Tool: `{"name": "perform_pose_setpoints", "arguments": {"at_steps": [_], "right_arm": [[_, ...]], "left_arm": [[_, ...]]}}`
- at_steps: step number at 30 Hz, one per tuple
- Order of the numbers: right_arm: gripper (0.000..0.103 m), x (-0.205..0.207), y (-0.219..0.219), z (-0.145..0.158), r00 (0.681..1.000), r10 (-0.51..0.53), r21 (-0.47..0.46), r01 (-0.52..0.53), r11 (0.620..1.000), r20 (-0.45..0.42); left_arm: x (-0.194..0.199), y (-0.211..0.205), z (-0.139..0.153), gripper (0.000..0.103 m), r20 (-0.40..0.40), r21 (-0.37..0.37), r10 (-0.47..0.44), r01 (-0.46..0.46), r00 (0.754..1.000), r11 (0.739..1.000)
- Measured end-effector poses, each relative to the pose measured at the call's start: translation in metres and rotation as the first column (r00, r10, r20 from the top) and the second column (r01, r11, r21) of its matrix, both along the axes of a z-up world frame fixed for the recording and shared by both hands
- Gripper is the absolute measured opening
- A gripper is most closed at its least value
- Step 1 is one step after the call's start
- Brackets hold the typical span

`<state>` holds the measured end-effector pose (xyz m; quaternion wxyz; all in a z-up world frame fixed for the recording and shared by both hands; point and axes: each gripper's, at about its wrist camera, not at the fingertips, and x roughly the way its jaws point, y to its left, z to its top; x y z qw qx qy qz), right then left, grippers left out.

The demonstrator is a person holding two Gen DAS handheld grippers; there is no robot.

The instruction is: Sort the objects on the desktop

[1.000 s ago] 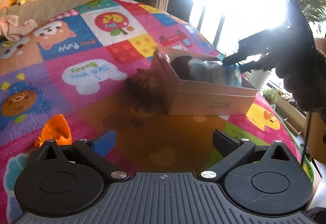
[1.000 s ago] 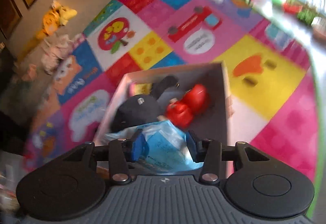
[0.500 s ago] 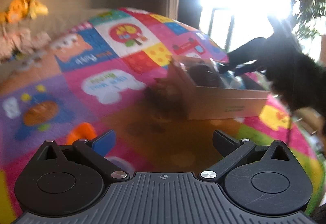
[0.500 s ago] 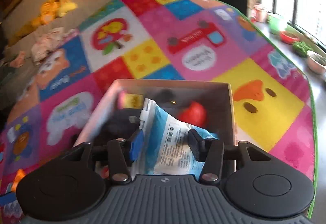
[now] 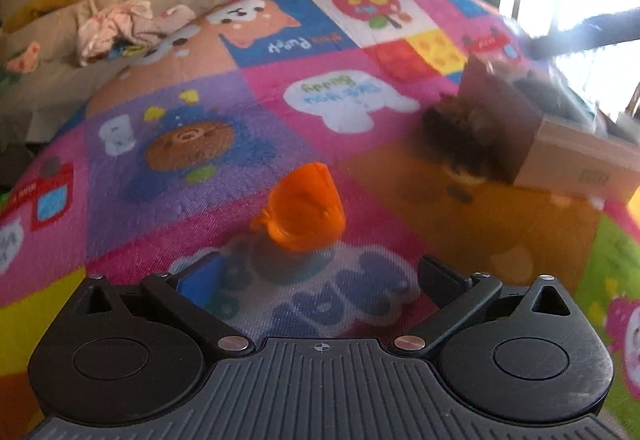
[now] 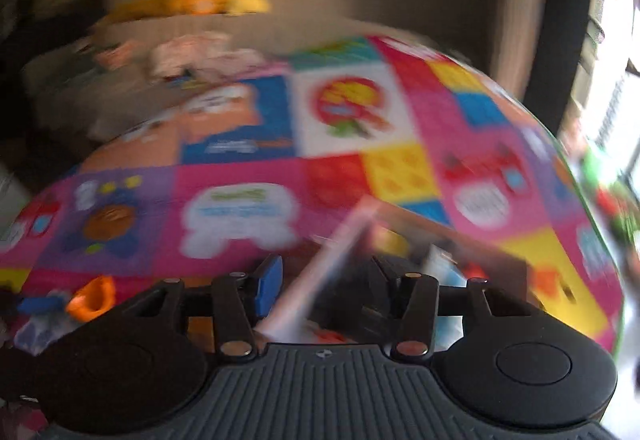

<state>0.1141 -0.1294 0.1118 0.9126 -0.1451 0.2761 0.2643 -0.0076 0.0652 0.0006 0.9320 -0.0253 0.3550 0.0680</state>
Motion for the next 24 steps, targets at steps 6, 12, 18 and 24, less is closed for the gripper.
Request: {"name": "perform_pose_setpoints", "arguments": {"at_steps": [6, 12, 18, 24], "right_arm": [[0.033, -0.006, 0.09, -0.052, 0.993, 0.09, -0.213, -0.072, 0.974, 0.073], [0.033, 0.041, 0.127, -0.082, 1.0, -0.024, -0.337, 0.022, 0.941, -0.002], [0.02, 0.022, 0.11, -0.08, 0.989, 0.064, -0.258, -0.096, 0.961, -0.13], [0.02, -0.065, 0.052, -0.064, 0.959, 0.259, -0.235, -0.28, 0.931, -0.117]], "left_arm": [[0.001, -0.001, -0.002, 0.103, 0.003, -0.008, -0.011, 0.011, 1.0, 1.0], [0.001, -0.002, -0.002, 0.103, 0.003, -0.007, -0.011, 0.011, 1.0, 1.0], [0.001, 0.0, -0.002, 0.103, 0.009, -0.022, -0.012, 0.013, 1.0, 1.0], [0.001, 0.0, -0.003, 0.103, 0.003, -0.012, -0.014, 0.014, 1.0, 1.0]]}}
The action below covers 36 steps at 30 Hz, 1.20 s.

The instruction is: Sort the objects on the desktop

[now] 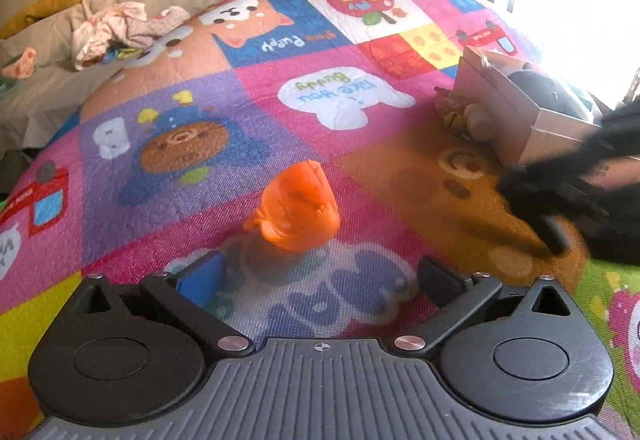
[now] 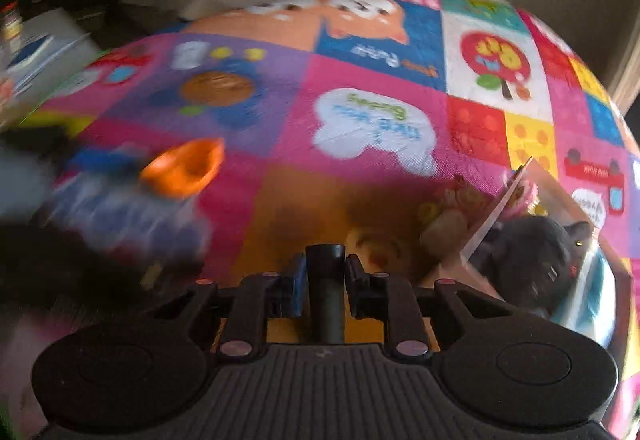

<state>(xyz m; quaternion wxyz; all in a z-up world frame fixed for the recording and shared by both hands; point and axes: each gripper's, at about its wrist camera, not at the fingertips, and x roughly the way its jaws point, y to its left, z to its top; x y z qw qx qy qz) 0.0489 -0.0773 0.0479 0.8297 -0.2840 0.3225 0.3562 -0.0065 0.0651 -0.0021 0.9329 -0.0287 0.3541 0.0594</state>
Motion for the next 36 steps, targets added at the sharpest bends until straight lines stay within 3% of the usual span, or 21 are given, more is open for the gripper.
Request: {"name": "perform_pose_setpoints", "arguments": {"at_steps": [2, 4, 6, 8, 13, 18, 20, 27, 31, 34, 36], "right_arm": [[0.021, -0.019, -0.017, -0.001, 0.999, 0.022, -0.028, -0.021, 0.999, 0.04], [0.035, -0.026, -0.034, -0.002, 0.998, -0.012, -0.024, 0.013, 1.0, 0.058], [0.081, -0.026, -0.052, -0.004, 0.997, -0.072, 0.011, 0.071, 0.997, 0.042], [0.094, -0.027, -0.073, -0.007, 0.99, -0.138, 0.061, 0.136, 0.989, 0.027], [0.099, -0.032, -0.114, -0.024, 0.963, -0.264, 0.126, 0.268, 0.955, -0.052], [0.103, -0.029, -0.156, -0.038, 0.902, -0.384, 0.263, 0.426, 0.865, -0.199], [0.103, -0.03, -0.162, -0.041, 0.897, -0.389, 0.309, 0.438, 0.844, -0.209], [0.103, -0.029, -0.157, -0.042, 0.906, -0.377, 0.28, 0.419, 0.863, -0.195], [0.103, -0.031, -0.156, -0.042, 0.909, -0.375, 0.276, 0.414, 0.867, -0.183], [0.103, -0.032, -0.154, -0.043, 0.909, -0.379, 0.267, 0.413, 0.871, -0.171], [0.103, -0.033, -0.152, -0.043, 0.91, -0.381, 0.259, 0.413, 0.873, -0.164]], "left_arm": [[0.001, 0.0, 0.0, 0.103, -0.003, 0.005, -0.001, 0.001, 1.0, 1.0], [0.0, 0.0, 0.0, 0.103, -0.003, 0.005, -0.001, 0.002, 1.0, 1.0], [0.0, 0.0, 0.0, 0.103, -0.003, 0.006, -0.001, 0.001, 1.0, 1.0], [0.001, 0.0, 0.0, 0.103, -0.004, 0.008, -0.002, 0.002, 1.0, 1.0], [0.001, 0.0, -0.001, 0.103, -0.007, 0.01, -0.003, 0.003, 1.0, 1.0], [0.002, -0.001, 0.0, 0.103, -0.018, 0.018, -0.008, 0.009, 1.0, 1.0], [0.002, 0.0, 0.0, 0.103, -0.019, 0.016, -0.013, 0.014, 1.0, 1.0], [-0.001, 0.0, 0.007, 0.103, 0.026, 0.01, -0.008, 0.007, 1.0, 1.0], [0.003, -0.007, 0.017, 0.103, 0.061, 0.03, -0.049, 0.048, 0.997, 0.998], [0.013, -0.006, 0.017, 0.103, 0.057, 0.067, -0.011, 0.007, 0.998, 0.998], [0.017, 0.0, 0.017, 0.103, 0.06, 0.053, 0.008, -0.011, 0.998, 0.999]]}}
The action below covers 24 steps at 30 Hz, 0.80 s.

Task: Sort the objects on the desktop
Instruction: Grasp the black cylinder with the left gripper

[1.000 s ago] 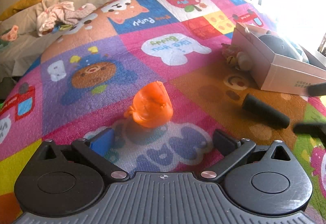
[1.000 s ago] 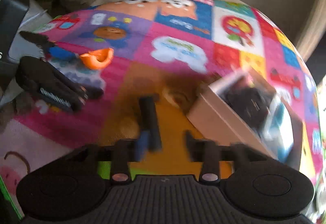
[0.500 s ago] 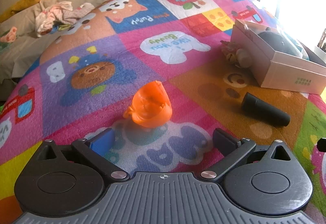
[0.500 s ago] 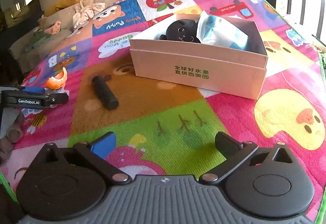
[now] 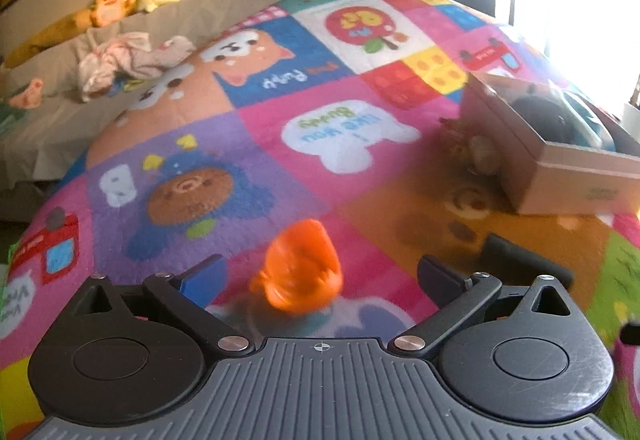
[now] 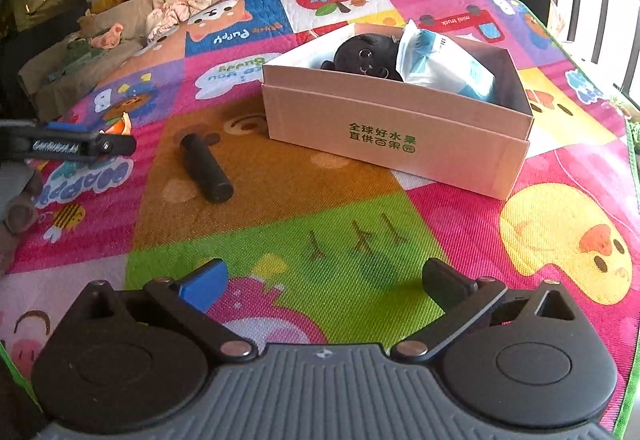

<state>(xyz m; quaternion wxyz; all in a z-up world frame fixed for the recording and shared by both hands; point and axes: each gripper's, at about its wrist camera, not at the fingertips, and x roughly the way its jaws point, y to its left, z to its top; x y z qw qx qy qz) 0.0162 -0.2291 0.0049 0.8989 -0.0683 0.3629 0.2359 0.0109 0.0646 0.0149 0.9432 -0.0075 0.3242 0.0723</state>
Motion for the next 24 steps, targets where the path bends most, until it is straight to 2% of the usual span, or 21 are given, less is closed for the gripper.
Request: {"name": "perform_pose_setpoints", "arguments": {"at_steps": [2, 3, 4, 5, 9, 12, 16, 20, 22, 24], "right_arm": [[0.103, 0.0, 0.001, 0.0, 1.0, 0.001, -0.011, -0.001, 1.0, 0.003], [0.103, 0.0, 0.002, 0.0, 1.0, 0.001, -0.015, -0.001, 1.0, 0.004], [0.103, -0.001, 0.002, 0.0, 1.0, 0.0, -0.02, 0.0, 1.0, 0.006], [0.103, -0.001, 0.003, 0.0, 1.0, 0.0, -0.021, 0.0, 1.0, 0.007], [0.103, -0.003, 0.003, 0.003, 0.999, 0.025, 0.006, -0.025, 1.0, 0.021], [0.103, -0.007, 0.011, 0.013, 0.995, 0.07, 0.038, -0.073, 0.997, 0.07], [0.103, -0.004, 0.035, 0.025, 0.988, 0.123, 0.033, -0.127, 0.991, 0.092], [0.103, 0.003, 0.063, 0.023, 0.984, 0.142, -0.05, -0.137, 0.989, 0.109], [0.103, 0.009, 0.07, 0.02, 0.987, 0.131, -0.07, -0.124, 0.99, 0.098], [0.103, 0.012, 0.067, 0.019, 0.99, 0.116, -0.061, -0.111, 0.992, 0.086]], "left_arm": [[0.003, 0.004, -0.001, 0.102, -0.002, -0.012, 0.003, -0.003, 1.0, 1.0], [0.004, 0.005, -0.002, 0.096, -0.004, -0.01, 0.004, -0.004, 1.0, 1.0], [0.006, 0.006, -0.004, 0.083, -0.013, -0.007, 0.002, -0.002, 1.0, 1.0], [0.008, 0.007, -0.005, 0.078, -0.025, -0.009, 0.004, -0.005, 1.0, 1.0], [0.013, 0.014, -0.01, 0.073, -0.035, -0.032, 0.021, -0.022, 0.999, 0.999], [0.008, 0.014, -0.008, 0.057, -0.021, -0.04, 0.005, -0.005, 1.0, 0.999], [-0.007, 0.009, -0.004, 0.057, 0.0, -0.071, -0.042, 0.042, 0.999, 0.997], [-0.024, -0.002, -0.003, 0.058, -0.001, -0.084, -0.094, 0.094, 0.996, 0.992], [-0.031, -0.008, -0.002, 0.077, 0.004, -0.064, -0.116, 0.116, 0.993, 0.991], [-0.04, -0.017, 0.005, 0.088, 0.046, -0.03, -0.148, 0.15, 0.988, 0.988]]}}
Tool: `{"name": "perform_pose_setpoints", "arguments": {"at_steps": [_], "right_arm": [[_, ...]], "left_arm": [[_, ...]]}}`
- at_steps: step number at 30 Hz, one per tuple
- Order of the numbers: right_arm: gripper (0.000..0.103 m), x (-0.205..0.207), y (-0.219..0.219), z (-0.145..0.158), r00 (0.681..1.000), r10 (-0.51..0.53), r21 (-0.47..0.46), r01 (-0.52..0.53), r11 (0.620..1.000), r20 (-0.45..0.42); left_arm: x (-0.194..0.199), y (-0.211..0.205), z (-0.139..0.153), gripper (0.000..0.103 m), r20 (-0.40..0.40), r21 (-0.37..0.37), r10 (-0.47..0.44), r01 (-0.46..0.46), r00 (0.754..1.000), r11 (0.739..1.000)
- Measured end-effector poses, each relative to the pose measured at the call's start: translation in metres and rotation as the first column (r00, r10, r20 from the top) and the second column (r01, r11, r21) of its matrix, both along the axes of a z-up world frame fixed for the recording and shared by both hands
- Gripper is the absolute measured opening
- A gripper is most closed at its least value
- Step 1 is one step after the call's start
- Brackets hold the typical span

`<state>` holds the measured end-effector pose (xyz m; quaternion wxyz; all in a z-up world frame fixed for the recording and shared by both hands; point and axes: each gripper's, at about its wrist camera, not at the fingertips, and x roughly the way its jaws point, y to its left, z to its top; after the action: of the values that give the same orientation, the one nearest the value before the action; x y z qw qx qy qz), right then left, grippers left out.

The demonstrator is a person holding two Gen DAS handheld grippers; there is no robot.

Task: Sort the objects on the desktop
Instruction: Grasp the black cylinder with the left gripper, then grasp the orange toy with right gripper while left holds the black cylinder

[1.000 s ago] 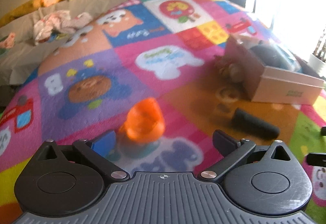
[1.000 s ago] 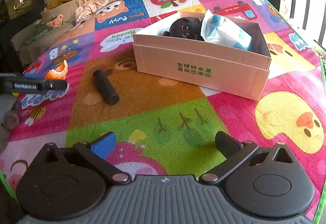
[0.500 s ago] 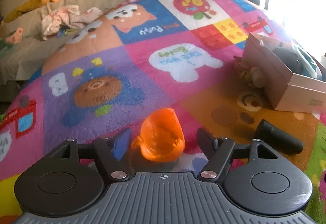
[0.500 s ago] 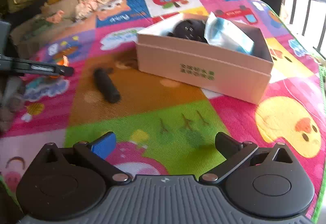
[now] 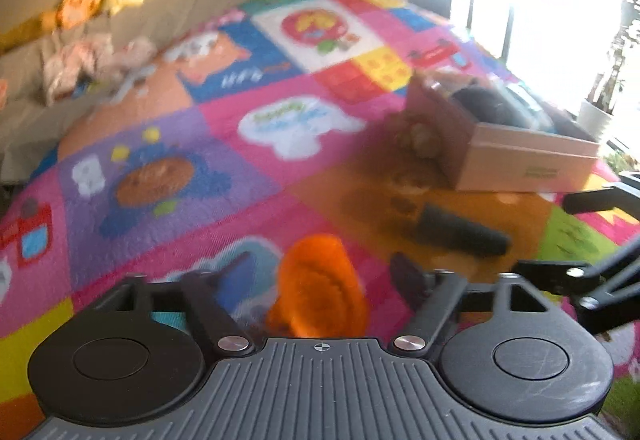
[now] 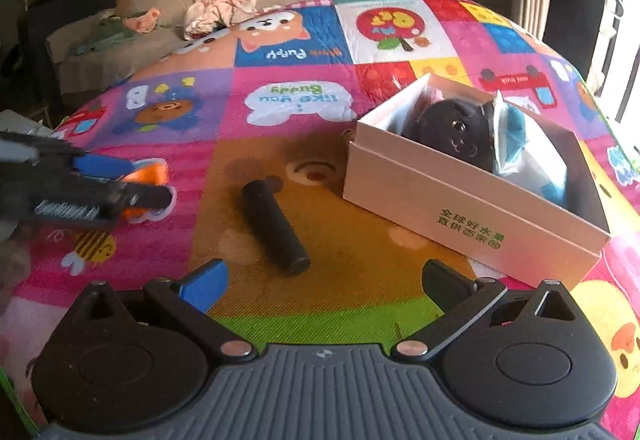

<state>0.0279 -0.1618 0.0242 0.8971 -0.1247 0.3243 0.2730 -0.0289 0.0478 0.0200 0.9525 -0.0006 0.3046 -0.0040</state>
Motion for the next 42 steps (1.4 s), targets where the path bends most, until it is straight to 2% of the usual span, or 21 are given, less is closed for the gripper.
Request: {"name": "perform_pose_setpoints", "arguments": {"at_steps": [4, 7, 10, 12, 16, 19, 20, 21, 22, 24, 28, 31, 33, 35, 38, 42], "right_arm": [[0.103, -0.003, -0.018, -0.001, 0.999, -0.042, 0.001, 0.042, 0.999, 0.01], [0.103, -0.004, -0.042, -0.002, 0.993, -0.114, 0.018, 0.114, 0.993, 0.006], [0.103, -0.005, -0.068, -0.007, 0.983, -0.181, 0.053, 0.182, 0.982, -0.029], [0.103, -0.006, -0.081, -0.012, 0.978, -0.2, 0.065, 0.204, 0.977, -0.058], [0.103, -0.01, -0.091, -0.013, 0.975, -0.211, 0.113, 0.217, 0.97, -0.063], [0.103, -0.008, -0.091, -0.016, 0.977, -0.198, 0.124, 0.207, 0.97, -0.085], [0.103, -0.007, -0.091, -0.016, 0.977, -0.195, 0.13, 0.206, 0.97, -0.091], [0.103, -0.006, -0.091, -0.016, 0.977, -0.192, 0.137, 0.204, 0.969, -0.097], [0.103, -0.007, -0.092, -0.016, 0.976, -0.193, 0.141, 0.206, 0.968, -0.101], [0.103, -0.006, -0.095, -0.016, 0.974, -0.2, 0.155, 0.215, 0.964, -0.108], [0.103, -0.005, -0.096, -0.016, 0.969, -0.219, 0.157, 0.236, 0.959, -0.116], [0.103, -0.004, -0.091, -0.015, 0.969, -0.223, 0.132, 0.237, 0.963, -0.109], [0.103, -0.005, -0.083, -0.013, 0.974, -0.207, 0.102, 0.216, 0.971, -0.089], [0.103, -0.005, -0.07, -0.009, 0.984, -0.168, 0.08, 0.173, 0.982, -0.065], [0.103, -0.005, -0.042, 0.002, 0.996, -0.072, 0.085, 0.076, 0.994, -0.052], [0.103, -0.008, 0.012, 0.011, 0.996, 0.085, 0.088, -0.083, 0.993, -0.019]], "left_arm": [[-0.005, -0.019, 0.019, 0.097, 0.08, 0.005, -0.104, 0.104, 0.991, 0.995], [0.01, -0.044, 0.022, 0.1, 0.078, -0.001, -0.214, 0.214, 0.974, 0.977], [0.033, -0.071, 0.012, 0.1, 0.03, 0.059, -0.296, 0.294, 0.955, 0.954], [0.05, -0.081, 0.003, 0.1, -0.027, 0.08, -0.32, 0.321, 0.947, 0.944], [0.071, -0.087, -0.014, 0.1, -0.131, 0.031, -0.335, 0.341, 0.933, 0.939], [0.072, -0.087, -0.016, 0.1, -0.127, 0.017, -0.322, 0.327, 0.938, 0.945], [0.071, -0.089, -0.016, 0.099, -0.118, 0.023, -0.325, 0.329, 0.938, 0.944], [0.069, -0.091, -0.015, 0.092, -0.107, 0.039, -0.326, 0.332, 0.939, 0.942], [0.066, -0.094, -0.014, 0.08, -0.098, 0.064, -0.327, 0.334, 0.94, 0.94], [0.06, -0.096, -0.013, 0.08, -0.088, 0.089, -0.328, 0.336, 0.94, 0.938], [0.037, -0.091, -0.003, 0.079, -0.029, 0.086, -0.301, 0.303, 0.953, 0.949], [0.008, -0.073, 0.018, 0.079, 0.054, 0.035, -0.259, 0.257, 0.964, 0.966], [-0.013, -0.051, 0.033, 0.079, 0.114, 0.006, -0.195, 0.196, 0.974, 0.981], [-0.028, -0.029, 0.041, 0.08, 0.14, -0.001, -0.117, 0.119, 0.983, 0.993], [-0.045, 0.007, 0.035, 0.08, 0.113, -0.008, 0.013, -0.012, 0.993, 1.0], [-0.054, 0.046, 0.01, 0.079, 0.011, -0.063, 0.148, -0.147, 0.989, 0.987]]}}
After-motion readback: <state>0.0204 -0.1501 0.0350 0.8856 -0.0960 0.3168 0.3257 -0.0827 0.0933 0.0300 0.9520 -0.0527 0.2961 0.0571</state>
